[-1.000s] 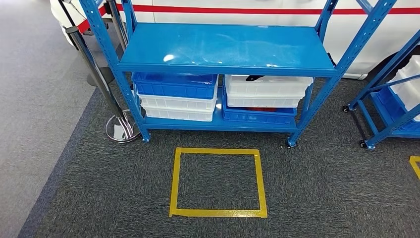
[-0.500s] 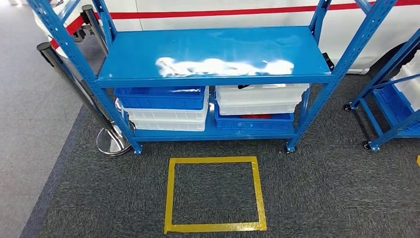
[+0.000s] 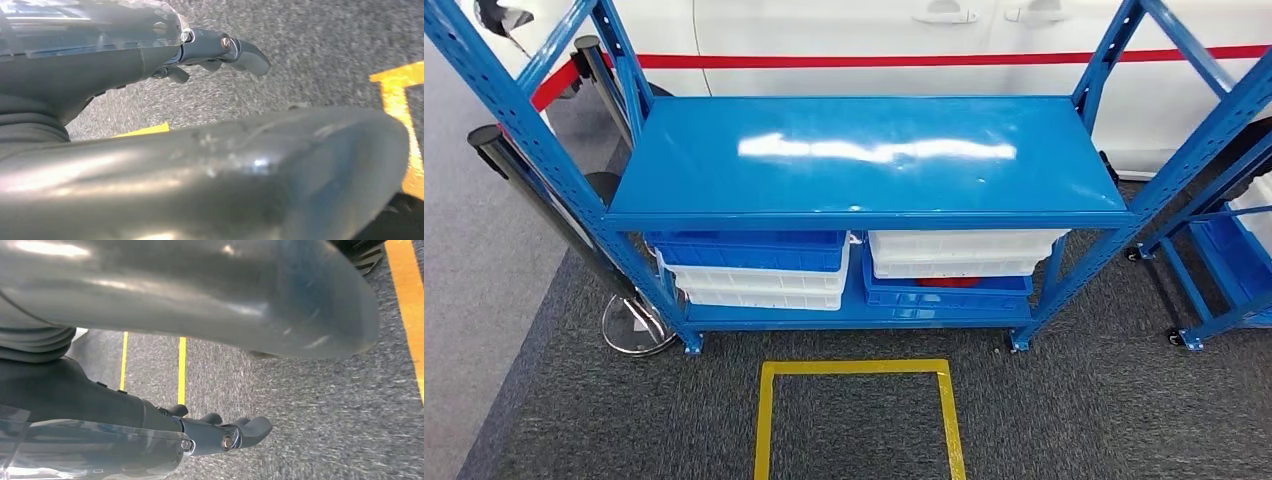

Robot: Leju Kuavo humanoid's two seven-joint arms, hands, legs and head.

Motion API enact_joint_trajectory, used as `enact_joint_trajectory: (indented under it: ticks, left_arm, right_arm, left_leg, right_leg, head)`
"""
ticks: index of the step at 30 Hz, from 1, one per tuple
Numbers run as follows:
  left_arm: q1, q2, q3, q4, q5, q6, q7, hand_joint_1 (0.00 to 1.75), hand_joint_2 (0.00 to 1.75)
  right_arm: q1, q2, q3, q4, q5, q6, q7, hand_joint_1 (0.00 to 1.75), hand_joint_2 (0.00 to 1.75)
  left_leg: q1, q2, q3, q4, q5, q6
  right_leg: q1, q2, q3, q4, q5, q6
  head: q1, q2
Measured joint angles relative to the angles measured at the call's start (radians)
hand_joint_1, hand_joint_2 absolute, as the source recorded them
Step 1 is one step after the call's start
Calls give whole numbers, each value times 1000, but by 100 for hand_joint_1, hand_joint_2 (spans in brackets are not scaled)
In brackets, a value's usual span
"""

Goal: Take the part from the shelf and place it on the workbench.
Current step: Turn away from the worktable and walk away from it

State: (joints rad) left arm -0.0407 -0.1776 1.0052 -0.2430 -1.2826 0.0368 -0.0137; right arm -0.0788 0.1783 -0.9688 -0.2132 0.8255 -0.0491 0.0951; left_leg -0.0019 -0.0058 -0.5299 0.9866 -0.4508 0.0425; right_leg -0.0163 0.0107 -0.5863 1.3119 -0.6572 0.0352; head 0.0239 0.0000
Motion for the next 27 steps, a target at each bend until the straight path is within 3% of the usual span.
enact_joint_trajectory:
  ticks: [1, 2, 3, 4, 5, 6, 7, 8, 9, 11, 13, 15, 16, 17, 20, 21, 22, 27]
  left_arm:
    - [1, -2, 0, 0, -2, 2, 1, 0, 0]
    - [2, -3, 0, 0, -3, 3, 2, 0, 0]
    - [2, -4, 0, 0, -5, 3, 3, 0, 0]
    - [5, -5, 0, 0, -7, 3, 2, 0, 0]
    - [5, -7, 1, 0, -10, 4, 1, 0, 44]
    - [5, -9, 1, 0, -14, 5, 0, 0, 87]
    - [5, -10, 1, 0, -17, 8, -1, 0, 131]
    - [3, -11, 1, 0, -21, 12, -1, 0, 175]
    - [1, -11, 1, -1, -24, 17, -1, 0, 175]
    - [-2, -11, 1, -3, -34, 25, 0, 0, 175]
    - [-5, -12, 1, -4, -39, 30, 3, 0, 175]
    - [-5, -12, 1, -5, -44, 32, 5, 0, 175]
    - [-5, -12, 1, -5, -46, 33, 6, 0, 175]
    - [-5, -12, 0, -5, -48, 33, 7, 0, 175]
    - [-4, -12, 0, -5, -51, 33, 8, 0, 175]
    - [-5, -12, 0, -5, -51, 32, 8, 0, 175]
    - [-5, -12, 0, -6, -51, 32, 9, 0, 175]
    - [-6, -13, 0, -6, -55, 28, 10, 0, 175]
  right_arm:
    - [2, 0, 0, 0, 0, -1, 1, 0, 0]
    - [5, 0, 0, 0, 1, -4, 1, 0, 44]
    - [8, 0, -1, 0, 3, -7, 2, 0, 87]
    - [12, -1, -2, 0, 6, -12, 2, 0, 131]
    - [16, -1, -3, 0, 9, -16, 3, 0, 175]
    - [19, -1, -4, 0, 12, -20, 5, 0, 175]
    - [19, -1, -5, 0, 15, -23, 7, 0, 175]
    - [17, -1, -5, 0, 17, -26, 9, 0, 175]
    - [15, -1, -6, 0, 18, -28, 10, 0, 175]
    - [13, -1, -6, 0, 19, -32, 9, 0, 87]
    - [9, -1, -7, 0, 19, -36, 8, 0, 0]
    - [6, -1, -8, 0, 19, -37, 8, 0, 0]
    - [5, -1, -8, 0, 19, -35, 8, 0, 0]
    - [5, -1, -9, 0, 19, -34, 8, 0, 0]
    - [4, 0, -10, 0, 19, -28, 6, 0, 0]
    - [4, 0, -11, 0, 19, -26, 6, 0, 0]
    - [3, 0, -11, 0, 20, -25, 6, 0, 0]
    - [0, 0, -12, 0, 23, -24, 10, 0, 0]
  left_leg:
    - [2, -3, 26, -4, -16, -1]
    - [3, -5, 51, -6, -32, -3]
    - [5, -7, 74, -7, -51, -6]
    - [5, -8, 92, -8, -70, -11]
    - [4, -9, 108, -3, -89, -15]
    - [1, -9, 118, 0, -108, -21]
    - [-1, -10, 128, 1, -123, -26]
    - [-4, -10, 136, 6, -131, -31]
    - [-4, -10, 137, 12, -130, -36]
    - [-2, -8, 104, 83, -112, -46]
    - [2, -5, 35, 198, -137, -57]
    - [5, -4, -28, 277, -211, -65]
    - [6, -4, -47, 286, -231, -66]
    - [7, -3, -54, 269, -224, -66]
    - [6, -2, -19, 102, -87, -56]
    - [3, -1, -11, 60, -65, -50]
    - [0, -1, -8, 37, -54, -44]
    - [-3, -2, -8, 27, -32, -36]
  right_leg:
    - [0, 0, -30, -11, -51, 3]
    - [0, -1, -54, -36, -82, 4]
    - [0, -2, -73, -74, -73, 4]
    - [1, -5, -89, -126, -9, 1]
    - [3, -9, -105, -184, 92, -3]
    - [5, -11, -115, -227, 192, -9]
    - [8, -12, -122, -255, 267, -16]
    - [9, -12, -124, -266, 298, -24]
    - [8, -11, -118, -262, 297, -31]
    - [5, -10, -100, -271, 284, -46]
    - [4, -9, -81, -279, 269, -58]
    - [5, -7, -63, -280, 253, -62]
    - [5, -6, -53, -280, 245, -62]
    - [5, -5, -43, -280, 237, -61]
    - [6, -4, -15, -279, 219, -54]
    - [6, -4, -11, -279, 217, -51]
    - [6, -3, -10, -280, 215, -46]
    - [9, -4, -6, -280, 206, -39]
  head:
    - [0, 0]
    - [0, 0]
    - [1, 0]
    - [1, 0]
    - [1, 0]
    - [1, 0]
    - [1, 0]
    - [0, 0]
    - [0, 0]
    - [-2, 0]
    - [-4, 0]
    - [-6, 0]
    - [-6, 0]
    - [-6, 0]
    - [-5, 0]
    - [-6, 0]
    - [-6, 0]
    - [-6, 0]
